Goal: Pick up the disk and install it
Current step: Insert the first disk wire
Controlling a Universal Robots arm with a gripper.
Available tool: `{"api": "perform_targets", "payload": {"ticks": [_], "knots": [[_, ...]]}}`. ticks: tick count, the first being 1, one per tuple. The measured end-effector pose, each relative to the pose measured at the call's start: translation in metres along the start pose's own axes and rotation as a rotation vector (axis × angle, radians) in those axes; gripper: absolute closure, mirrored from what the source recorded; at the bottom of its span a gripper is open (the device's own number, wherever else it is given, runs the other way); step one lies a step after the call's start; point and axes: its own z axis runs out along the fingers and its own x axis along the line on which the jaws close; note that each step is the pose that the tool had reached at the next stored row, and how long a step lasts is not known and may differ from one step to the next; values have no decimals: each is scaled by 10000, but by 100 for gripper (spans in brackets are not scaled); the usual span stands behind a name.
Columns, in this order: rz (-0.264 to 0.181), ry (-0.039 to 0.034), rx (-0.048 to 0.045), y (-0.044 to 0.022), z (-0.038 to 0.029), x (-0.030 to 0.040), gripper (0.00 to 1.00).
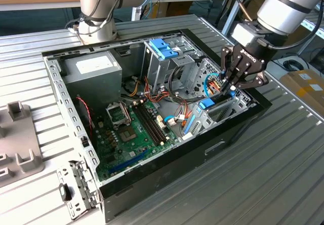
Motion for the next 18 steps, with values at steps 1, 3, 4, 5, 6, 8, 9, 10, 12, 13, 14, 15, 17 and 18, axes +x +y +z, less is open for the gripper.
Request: {"api": "perform_targets", "payload": {"ticks": [1,3,4,5,6,8,9,10,12,13,14,15,17,18], "knots": [[0,-2,0,-1,5,0,84],[1,2,1,-1,10,0,84],[0,1,1,-2,15,0,84],[1,-1,0,-2,19,0,84],[1,-2,0,-1,24,0,84],[1,0,0,3,28,0,84],[0,-1,1,5,31,0,84],[0,-2,1,6,35,0,84],[0,0,0,7,40,0,84],[1,1,0,7,43,0,84],[1,2,0,7,45,0,84],[1,2,0,7,48,0,84],[1,-1,0,7,51,0,84],[0,-2,0,6,51,0,84]]}}
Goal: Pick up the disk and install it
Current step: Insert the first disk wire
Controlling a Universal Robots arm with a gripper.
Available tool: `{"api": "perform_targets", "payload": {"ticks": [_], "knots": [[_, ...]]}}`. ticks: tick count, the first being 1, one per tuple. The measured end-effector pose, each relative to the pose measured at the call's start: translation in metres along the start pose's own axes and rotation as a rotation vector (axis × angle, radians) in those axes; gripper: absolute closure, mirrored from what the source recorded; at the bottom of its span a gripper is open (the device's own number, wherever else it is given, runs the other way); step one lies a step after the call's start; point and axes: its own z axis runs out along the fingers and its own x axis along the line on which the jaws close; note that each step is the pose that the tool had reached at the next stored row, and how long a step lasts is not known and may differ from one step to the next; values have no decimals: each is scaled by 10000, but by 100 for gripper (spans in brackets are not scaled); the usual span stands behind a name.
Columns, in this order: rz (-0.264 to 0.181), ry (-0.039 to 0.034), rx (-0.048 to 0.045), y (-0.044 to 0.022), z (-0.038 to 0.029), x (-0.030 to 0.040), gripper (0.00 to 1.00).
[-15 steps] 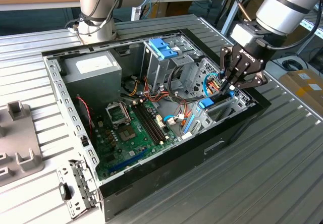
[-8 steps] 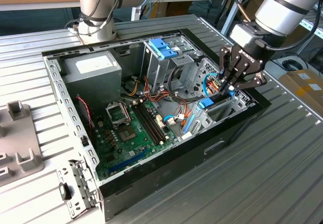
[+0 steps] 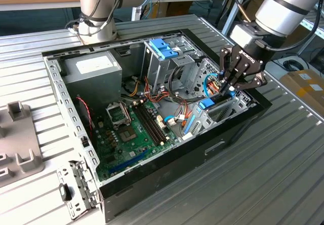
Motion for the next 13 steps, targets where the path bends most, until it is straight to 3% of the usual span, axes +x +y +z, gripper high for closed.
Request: {"api": "perform_targets", "payload": {"ticks": [5,7,8,13], "knots": [[-1,-7,1,0,2,-1,83],[-1,-7,0,0,4,0,77],[0,-2,0,0,2,0,70],[-1,-7,0,1,-9,0,70]]}}
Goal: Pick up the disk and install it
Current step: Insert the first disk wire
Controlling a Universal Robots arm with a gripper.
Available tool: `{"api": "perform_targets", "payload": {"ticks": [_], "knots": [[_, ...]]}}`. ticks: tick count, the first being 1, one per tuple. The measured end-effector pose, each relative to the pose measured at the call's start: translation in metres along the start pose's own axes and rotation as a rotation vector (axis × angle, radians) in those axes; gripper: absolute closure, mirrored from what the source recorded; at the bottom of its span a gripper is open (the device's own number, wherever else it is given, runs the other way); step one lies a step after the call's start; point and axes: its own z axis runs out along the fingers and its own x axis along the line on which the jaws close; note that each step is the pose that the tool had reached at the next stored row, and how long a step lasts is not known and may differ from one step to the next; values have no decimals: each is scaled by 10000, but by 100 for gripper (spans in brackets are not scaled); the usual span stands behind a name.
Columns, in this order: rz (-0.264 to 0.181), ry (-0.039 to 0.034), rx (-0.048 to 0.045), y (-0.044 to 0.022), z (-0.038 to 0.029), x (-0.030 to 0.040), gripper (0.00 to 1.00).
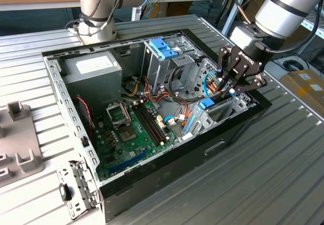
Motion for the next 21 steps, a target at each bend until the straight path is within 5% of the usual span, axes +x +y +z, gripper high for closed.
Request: {"api": "perform_targets", "payload": {"ticks": [7,10,21], "knots": [[-13,-101,0,10,-79,-3,70],[-16,-116,1,10,-84,8,89],[-16,-127,-64,-25,-55,62,89]]}}
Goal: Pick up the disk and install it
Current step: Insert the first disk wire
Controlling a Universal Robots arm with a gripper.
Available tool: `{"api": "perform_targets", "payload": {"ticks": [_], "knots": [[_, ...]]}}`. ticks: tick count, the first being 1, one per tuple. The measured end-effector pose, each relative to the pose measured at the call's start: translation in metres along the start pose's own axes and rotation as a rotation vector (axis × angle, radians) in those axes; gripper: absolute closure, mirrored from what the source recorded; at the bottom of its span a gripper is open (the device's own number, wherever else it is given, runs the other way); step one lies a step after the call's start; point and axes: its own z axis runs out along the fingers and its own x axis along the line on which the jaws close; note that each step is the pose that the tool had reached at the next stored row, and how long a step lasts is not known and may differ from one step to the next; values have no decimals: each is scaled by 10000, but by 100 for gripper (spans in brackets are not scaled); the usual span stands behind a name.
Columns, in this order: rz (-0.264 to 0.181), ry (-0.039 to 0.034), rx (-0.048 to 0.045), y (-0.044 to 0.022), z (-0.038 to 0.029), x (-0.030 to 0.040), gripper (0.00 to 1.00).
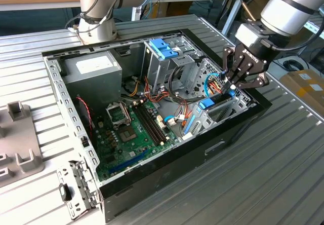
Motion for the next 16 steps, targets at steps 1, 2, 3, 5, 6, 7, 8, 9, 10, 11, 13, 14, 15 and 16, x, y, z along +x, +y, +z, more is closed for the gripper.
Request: {"api": "perform_targets", "payload": {"ticks": [1,2,3,5,6,7,8,9,10,11,13,14,15,16], "knots": [[0,-1,0,0,1,0,89],[-1,-3,0,0,-1,0,89],[-1,-9,0,1,-9,0,89],[-1,-13,0,7,-54,0,89],[0,-4,0,11,-82,-1,89],[0,-5,0,13,-102,-2,89],[-1,-4,0,15,-114,-2,89],[0,-4,0,15,-125,-2,89],[-1,-4,0,14,-128,-2,89],[-3,-4,-3,8,-129,-3,89],[-1,-2,-37,-29,-136,-2,89],[0,-3,-54,-49,-138,-2,89],[0,-3,-67,-64,-140,-2,89],[0,-2,-76,-78,-142,-2,89]]}}
